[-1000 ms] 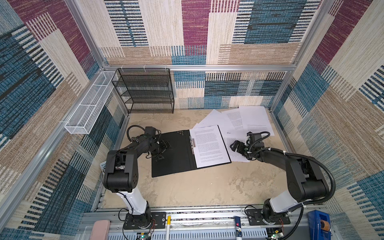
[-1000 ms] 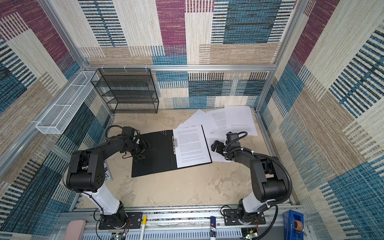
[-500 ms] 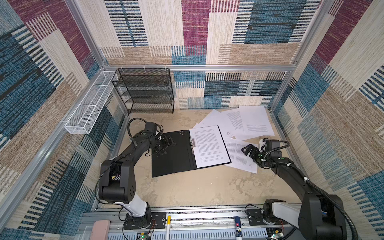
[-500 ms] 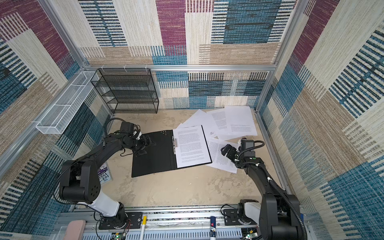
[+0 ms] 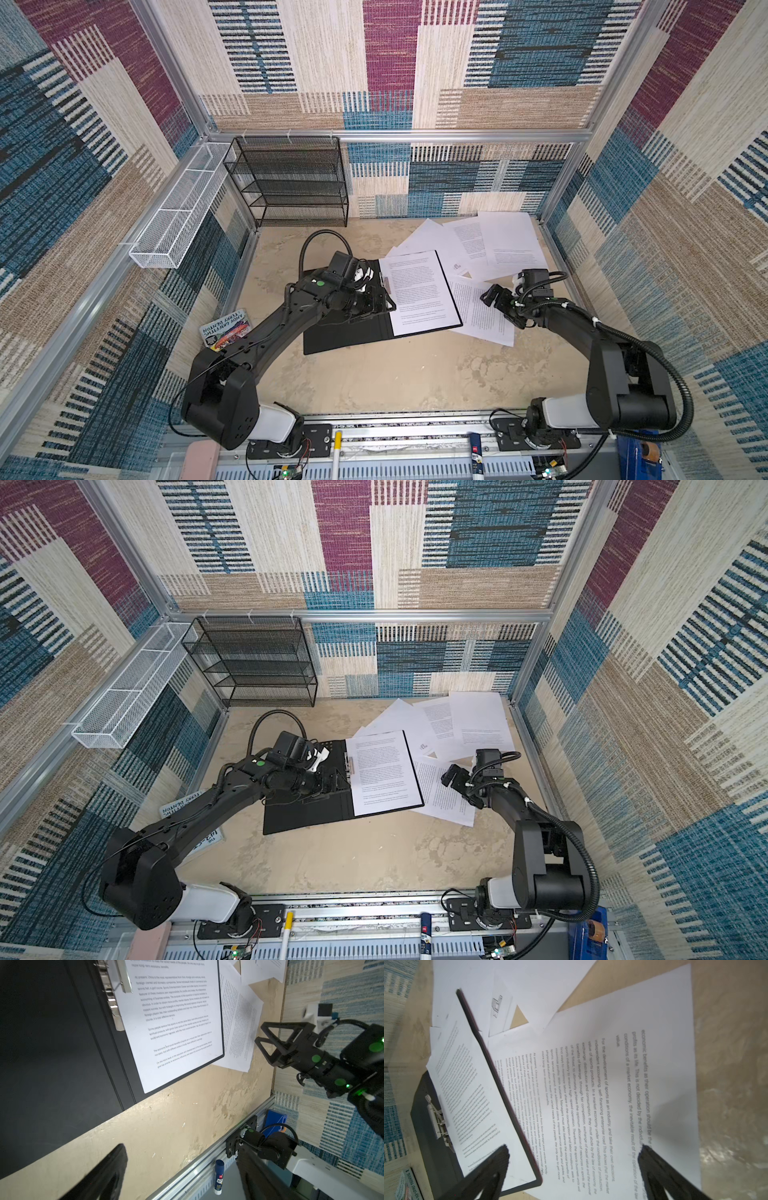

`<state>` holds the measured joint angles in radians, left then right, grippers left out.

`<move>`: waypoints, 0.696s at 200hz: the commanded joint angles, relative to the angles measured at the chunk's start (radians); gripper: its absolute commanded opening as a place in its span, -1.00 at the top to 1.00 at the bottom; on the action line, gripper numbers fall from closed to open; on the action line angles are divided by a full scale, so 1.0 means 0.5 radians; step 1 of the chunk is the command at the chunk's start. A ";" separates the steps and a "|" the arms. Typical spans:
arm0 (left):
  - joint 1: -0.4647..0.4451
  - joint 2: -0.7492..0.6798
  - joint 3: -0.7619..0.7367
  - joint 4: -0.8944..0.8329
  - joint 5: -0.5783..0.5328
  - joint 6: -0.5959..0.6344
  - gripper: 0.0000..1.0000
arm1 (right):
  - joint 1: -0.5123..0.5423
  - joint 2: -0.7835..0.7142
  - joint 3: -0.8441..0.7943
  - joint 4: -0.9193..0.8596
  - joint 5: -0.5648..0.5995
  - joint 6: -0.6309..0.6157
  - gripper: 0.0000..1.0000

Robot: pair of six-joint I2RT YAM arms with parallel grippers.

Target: Put the files into the folder

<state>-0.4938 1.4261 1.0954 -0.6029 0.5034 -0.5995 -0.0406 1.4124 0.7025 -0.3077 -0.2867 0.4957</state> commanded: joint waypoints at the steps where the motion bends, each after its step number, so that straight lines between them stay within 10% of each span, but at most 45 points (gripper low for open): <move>1: -0.047 0.018 0.001 -0.024 -0.026 0.023 -0.68 | 0.004 -0.005 -0.049 -0.046 0.013 -0.046 -0.98; 139: -0.290 0.471 0.269 0.150 0.050 -0.033 -0.67 | 0.199 -0.284 0.046 -0.454 0.010 0.109 -0.99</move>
<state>-0.6041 1.6306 1.2015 -0.5583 0.5045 -0.6052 0.0898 1.2541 0.6380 -0.4812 -0.3214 0.5823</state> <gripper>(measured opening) 0.835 0.995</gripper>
